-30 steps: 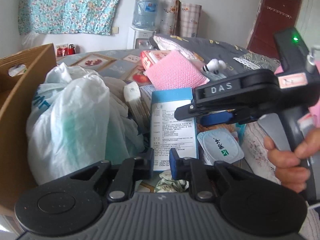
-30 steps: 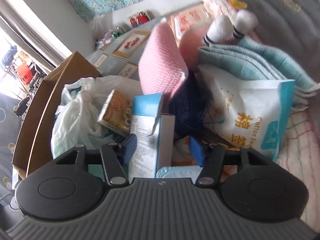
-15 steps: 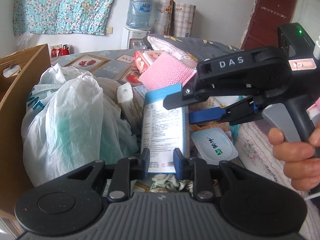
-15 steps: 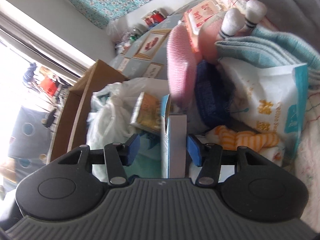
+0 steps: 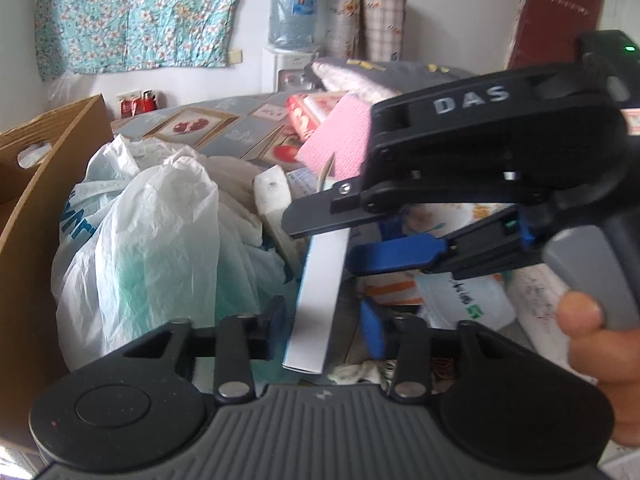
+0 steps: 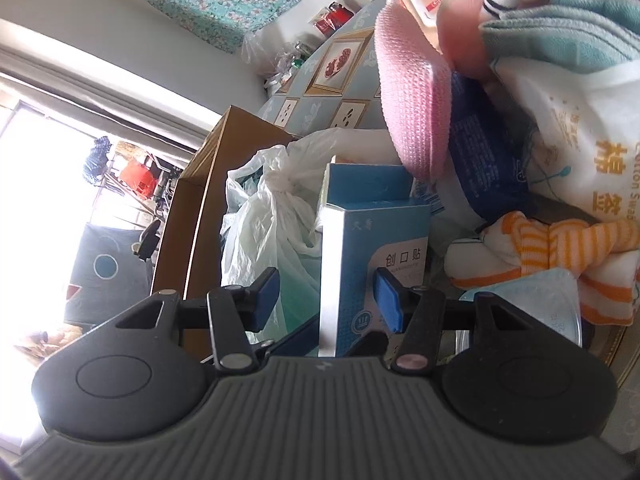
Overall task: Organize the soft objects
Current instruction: 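Carry the bandage box into the cardboard box and open the left gripper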
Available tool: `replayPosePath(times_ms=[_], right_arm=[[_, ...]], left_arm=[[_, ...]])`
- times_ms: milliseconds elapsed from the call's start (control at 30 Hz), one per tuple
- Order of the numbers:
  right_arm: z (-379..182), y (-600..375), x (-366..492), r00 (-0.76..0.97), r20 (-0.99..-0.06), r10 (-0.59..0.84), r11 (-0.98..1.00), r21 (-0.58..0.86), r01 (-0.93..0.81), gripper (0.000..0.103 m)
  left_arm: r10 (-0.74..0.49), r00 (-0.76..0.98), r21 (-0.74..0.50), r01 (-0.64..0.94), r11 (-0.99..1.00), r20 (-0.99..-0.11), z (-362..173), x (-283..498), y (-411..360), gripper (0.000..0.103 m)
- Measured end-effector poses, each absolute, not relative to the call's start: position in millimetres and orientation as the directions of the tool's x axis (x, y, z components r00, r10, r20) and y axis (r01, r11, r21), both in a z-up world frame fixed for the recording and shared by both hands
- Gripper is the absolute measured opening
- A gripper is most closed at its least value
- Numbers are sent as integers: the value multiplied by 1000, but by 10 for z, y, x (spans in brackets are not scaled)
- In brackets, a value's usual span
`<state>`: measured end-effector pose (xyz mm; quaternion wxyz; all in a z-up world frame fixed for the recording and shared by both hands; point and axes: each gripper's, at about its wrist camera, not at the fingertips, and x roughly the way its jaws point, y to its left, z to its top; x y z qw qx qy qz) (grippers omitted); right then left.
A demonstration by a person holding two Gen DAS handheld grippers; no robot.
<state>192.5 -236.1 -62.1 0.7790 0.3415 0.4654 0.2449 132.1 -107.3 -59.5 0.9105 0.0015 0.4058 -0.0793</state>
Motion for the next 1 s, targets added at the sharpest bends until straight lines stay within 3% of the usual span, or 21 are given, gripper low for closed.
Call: replayPosePath(times_ms=[233, 567, 767, 1000], right_arm=[[-586, -2572, 1801, 512, -508, 692, 618, 785, -56, 53], [-506, -2653, 1651, 538, -361, 762, 471, 879, -77, 75], [-320, -2444, 1570, 506, -273, 818, 395, 907, -148, 79], [-240, -2187, 1485, 454, -100, 885, 191, 969, -158, 84]], left_arm=[[-181, 690, -118, 139, 983, -700, -478, 1279, -992, 21], [-320, 742, -298, 168, 940, -589, -33, 1030, -706, 21], [-312, 786, -337, 141, 931, -533, 188, 882, -460, 21], [-272, 839, -397, 74, 915, -471, 432, 636, -26, 21]])
